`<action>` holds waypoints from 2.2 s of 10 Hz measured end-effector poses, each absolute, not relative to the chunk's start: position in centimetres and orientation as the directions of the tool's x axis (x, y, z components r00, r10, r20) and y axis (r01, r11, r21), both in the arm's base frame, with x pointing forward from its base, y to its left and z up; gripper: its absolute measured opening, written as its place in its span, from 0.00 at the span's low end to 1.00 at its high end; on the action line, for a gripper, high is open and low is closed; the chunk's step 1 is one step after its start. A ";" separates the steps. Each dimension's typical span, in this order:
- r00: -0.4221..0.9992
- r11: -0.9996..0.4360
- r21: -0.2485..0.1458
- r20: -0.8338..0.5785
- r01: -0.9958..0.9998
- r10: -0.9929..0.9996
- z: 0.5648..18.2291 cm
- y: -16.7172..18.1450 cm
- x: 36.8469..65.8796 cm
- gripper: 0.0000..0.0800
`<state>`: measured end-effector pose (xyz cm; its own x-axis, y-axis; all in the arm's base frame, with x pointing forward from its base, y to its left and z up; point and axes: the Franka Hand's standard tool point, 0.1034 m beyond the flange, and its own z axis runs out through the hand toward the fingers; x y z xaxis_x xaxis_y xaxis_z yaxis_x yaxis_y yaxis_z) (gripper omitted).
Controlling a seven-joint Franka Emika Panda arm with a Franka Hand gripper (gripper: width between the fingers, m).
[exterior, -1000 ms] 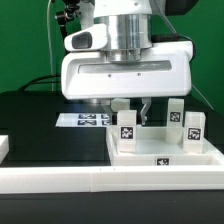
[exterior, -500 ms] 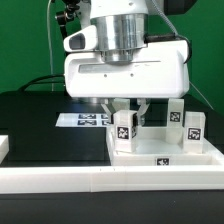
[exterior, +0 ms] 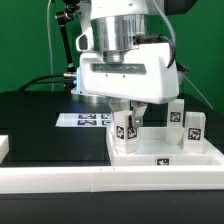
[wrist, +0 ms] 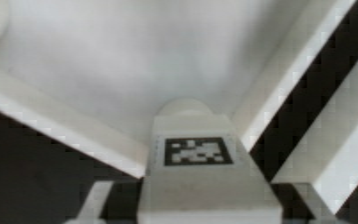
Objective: Assemble square table
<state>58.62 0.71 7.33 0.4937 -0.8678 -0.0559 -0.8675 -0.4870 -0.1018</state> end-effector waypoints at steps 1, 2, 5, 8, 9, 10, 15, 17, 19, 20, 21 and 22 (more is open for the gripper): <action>0.415 -0.408 -0.100 -0.069 -0.908 -0.907 7.3 0.7 58.6 0.36; 0.388 -0.380 -0.099 -0.071 -0.919 -0.919 7.3 0.7 58.6 0.36; 0.176 -0.167 -0.087 -0.104 -0.982 -0.979 7.3 1.0 58.7 0.36; 0.147 -0.138 -0.085 -0.109 -0.987 -0.983 7.3 1.0 58.7 0.43; 0.188 -0.180 -0.082 -0.109 -0.980 -0.976 7.3 1.1 58.6 0.67; 0.218 -0.209 -0.081 -0.112 -0.974 -0.970 7.4 1.2 58.8 0.67; 0.556 -0.547 -0.120 -0.066 -0.829 -0.828 7.3 1.1 58.9 0.81; 0.749 -0.742 -0.106 -0.032 -0.661 -0.662 7.4 1.1 58.9 0.81; 0.870 -0.866 -0.091 0.002 -0.492 -0.494 7.6 1.0 59.2 0.81; 0.938 -0.936 -0.075 0.021 -0.344 -0.346 7.6 0.9 59.2 0.81; 0.961 -0.960 -0.072 0.028 -0.272 -0.274 7.7 0.9 59.3 0.81; 0.978 -0.976 -0.070 0.033 -0.204 -0.207 7.7 1.0 59.3 0.81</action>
Offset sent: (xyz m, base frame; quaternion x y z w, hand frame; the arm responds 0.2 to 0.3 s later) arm 0.0011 -0.0003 0.0000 -0.0050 -0.0028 0.2550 0.9669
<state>59.31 1.00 7.65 0.9778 -0.2070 0.0326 -0.2044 -0.9764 -0.0695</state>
